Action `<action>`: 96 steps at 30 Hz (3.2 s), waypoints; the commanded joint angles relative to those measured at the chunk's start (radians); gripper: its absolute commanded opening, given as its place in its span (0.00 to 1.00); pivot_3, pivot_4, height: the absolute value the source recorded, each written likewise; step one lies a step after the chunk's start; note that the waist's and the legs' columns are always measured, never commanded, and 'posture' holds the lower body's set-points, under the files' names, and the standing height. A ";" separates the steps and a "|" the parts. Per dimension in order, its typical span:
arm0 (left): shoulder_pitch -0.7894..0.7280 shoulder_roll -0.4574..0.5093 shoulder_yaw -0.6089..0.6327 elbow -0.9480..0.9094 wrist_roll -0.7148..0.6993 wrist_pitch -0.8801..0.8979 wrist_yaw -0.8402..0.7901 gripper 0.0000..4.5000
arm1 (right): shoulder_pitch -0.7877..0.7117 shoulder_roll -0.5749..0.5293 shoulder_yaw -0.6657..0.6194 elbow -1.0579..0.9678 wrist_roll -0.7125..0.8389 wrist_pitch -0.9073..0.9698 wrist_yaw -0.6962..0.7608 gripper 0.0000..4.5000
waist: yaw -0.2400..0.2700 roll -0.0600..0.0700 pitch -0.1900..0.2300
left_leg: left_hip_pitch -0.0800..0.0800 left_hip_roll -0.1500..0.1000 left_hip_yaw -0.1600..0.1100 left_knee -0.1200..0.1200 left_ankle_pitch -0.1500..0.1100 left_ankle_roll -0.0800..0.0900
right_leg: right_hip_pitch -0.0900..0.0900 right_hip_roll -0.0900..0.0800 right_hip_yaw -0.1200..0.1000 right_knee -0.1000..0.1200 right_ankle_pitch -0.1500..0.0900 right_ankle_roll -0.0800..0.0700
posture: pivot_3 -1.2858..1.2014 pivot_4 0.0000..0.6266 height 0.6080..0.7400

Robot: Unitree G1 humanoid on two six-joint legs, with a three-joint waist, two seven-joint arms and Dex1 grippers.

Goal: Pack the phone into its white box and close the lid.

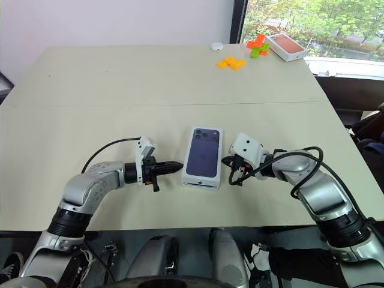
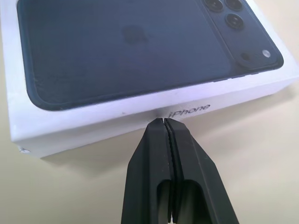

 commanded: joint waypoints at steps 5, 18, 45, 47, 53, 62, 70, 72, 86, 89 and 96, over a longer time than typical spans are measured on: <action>0.011 0.000 0.021 -0.057 -0.030 0.015 0.009 0.00 | 0.014 -0.024 -0.019 -0.074 0.000 -0.007 0.041 0.01 | 0.000 0.000 0.000 | 0.000 0.000 0.000 0.000 0.000 0.000 | 0.000 0.000 0.000 0.000 0.000 0.000 | 0.52 0.24 1.00; 0.069 0.022 0.032 -0.111 -0.068 0.061 0.023 0.00 | 0.073 -0.050 -0.004 -0.139 0.005 0.000 0.103 0.01 | -0.002 0.000 0.000 | 0.001 0.000 0.000 0.001 0.000 0.000 | 0.001 0.000 0.000 0.001 0.000 0.000 | 0.52 0.24 1.00; 0.108 -0.054 0.003 -0.116 -0.079 0.016 0.085 0.00 | 0.039 -0.022 0.004 -0.106 -0.034 0.016 0.080 0.01 | 0.001 -0.001 0.000 | 0.002 0.000 0.000 0.002 0.001 -0.002 | 0.001 0.000 0.000 0.004 0.000 -0.001 | 0.52 0.24 1.00; 0.110 -0.040 0.005 -0.127 -0.089 0.023 0.079 0.00 | 0.045 -0.028 0.002 -0.123 -0.025 0.022 0.090 0.01 | 0.001 -0.001 0.000 | 0.002 0.000 0.000 0.002 0.001 -0.002 | 0.001 0.000 0.000 0.004 0.000 0.000 | 0.52 0.24 1.00; 0.115 -0.011 0.006 -0.162 -0.114 0.048 0.070 0.00 | 0.085 -0.083 0.016 -0.185 -0.027 0.022 0.137 0.01 | 0.001 0.000 0.000 | 0.001 0.000 0.000 0.002 0.001 -0.002 | 0.001 0.000 0.000 0.004 0.000 0.000 | 0.52 0.24 1.00; 0.132 0.006 -0.005 -0.198 -0.123 0.073 0.063 0.00 | 0.096 -0.104 0.021 -0.220 -0.024 0.022 0.156 0.01 | 0.000 -0.001 -0.001 | 0.002 0.000 0.000 0.002 0.001 -0.002 | 0.001 0.000 0.000 0.004 -0.001 0.000 | 0.52 0.24 1.00; 0.133 0.009 -0.004 -0.201 -0.124 0.064 0.070 0.00 | 0.098 -0.108 0.025 -0.213 -0.045 -0.001 0.153 0.01 | 0.000 -0.001 -0.001 | 0.002 0.000 0.000 0.002 0.001 -0.002 | 0.001 0.000 0.000 0.004 -0.002 -0.002 | 0.52 0.24 1.00; 0.128 0.007 -0.004 -0.207 -0.127 0.070 0.075 0.00 | 0.090 -0.109 0.023 -0.218 -0.042 0.005 0.157 0.01 | 0.000 -0.001 -0.001 | 0.002 0.000 0.000 0.002 0.001 -0.002 | 0.001 0.000 0.000 0.004 -0.001 -0.002 | 0.52 0.24 1.00; 0.028 0.025 0.039 -0.024 -0.048 -0.044 0.093 0.00 | -0.030 -0.064 0.017 0.027 -0.187 -0.091 0.045 0.01 | 0.000 -0.001 -0.001 | 0.002 0.000 0.000 0.002 0.001 -0.002 | 0.001 0.002 0.000 0.007 0.000 0.000 | 0.52 0.24 1.00; -0.023 -0.025 0.032 0.060 -0.015 -0.082 0.129 0.00 | -0.077 0.014 0.010 0.083 -0.190 -0.063 -0.014 0.01 | 0.001 -0.001 -0.001 | 0.002 0.000 0.000 0.002 0.001 -0.002 | 0.000 0.001 0.000 0.007 0.000 0.000 | 0.52 0.24 1.00; -0.046 -0.110 -0.012 0.110 0.031 -0.112 0.143 0.00 | -0.076 0.060 0.080 0.125 -0.261 -0.086 -0.033 0.01 | 0.002 -0.001 -0.001 | 0.002 -0.002 0.000 0.002 0.002 -0.003 | 0.000 -0.001 0.000 0.008 0.000 0.000 | 0.52 0.24 1.00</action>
